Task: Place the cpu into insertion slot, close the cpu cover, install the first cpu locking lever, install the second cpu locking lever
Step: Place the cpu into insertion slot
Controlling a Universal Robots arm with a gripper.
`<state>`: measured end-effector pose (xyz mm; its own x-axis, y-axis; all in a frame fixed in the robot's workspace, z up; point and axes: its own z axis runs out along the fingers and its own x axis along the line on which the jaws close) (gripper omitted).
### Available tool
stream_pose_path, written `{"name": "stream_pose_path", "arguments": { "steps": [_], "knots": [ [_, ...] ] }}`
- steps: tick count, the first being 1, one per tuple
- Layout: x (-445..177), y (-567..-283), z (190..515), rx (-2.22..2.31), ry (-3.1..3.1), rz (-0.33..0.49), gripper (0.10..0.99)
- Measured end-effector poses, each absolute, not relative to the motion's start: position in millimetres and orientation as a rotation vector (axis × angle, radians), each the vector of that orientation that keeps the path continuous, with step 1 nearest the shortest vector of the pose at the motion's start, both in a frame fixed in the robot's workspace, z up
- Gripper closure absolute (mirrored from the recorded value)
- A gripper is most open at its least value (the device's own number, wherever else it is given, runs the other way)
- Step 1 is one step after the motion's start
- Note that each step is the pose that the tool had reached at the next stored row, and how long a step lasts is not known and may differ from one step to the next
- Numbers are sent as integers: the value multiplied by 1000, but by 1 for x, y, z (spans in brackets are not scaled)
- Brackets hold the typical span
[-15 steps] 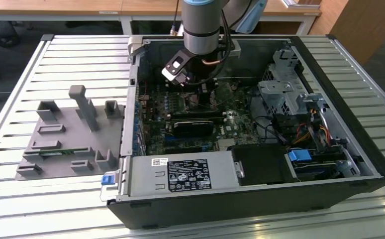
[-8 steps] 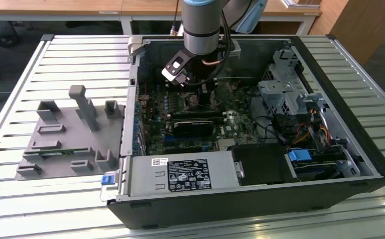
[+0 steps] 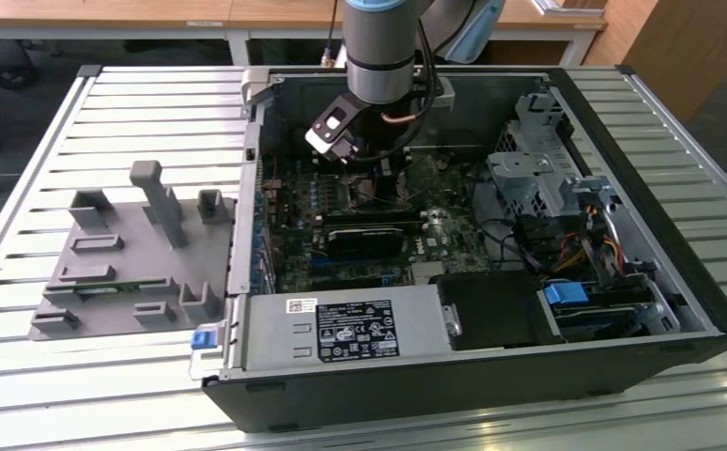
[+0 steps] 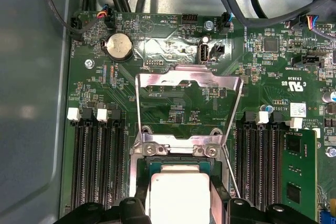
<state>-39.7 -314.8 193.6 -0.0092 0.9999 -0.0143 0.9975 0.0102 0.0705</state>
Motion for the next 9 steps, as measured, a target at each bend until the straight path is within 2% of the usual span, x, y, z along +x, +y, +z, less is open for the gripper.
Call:
{"name": "stream_pose_path", "arguments": {
  "steps": [9],
  "knots": [
    [-40,-315,194,2168,2189,62,549]
  ]
}}
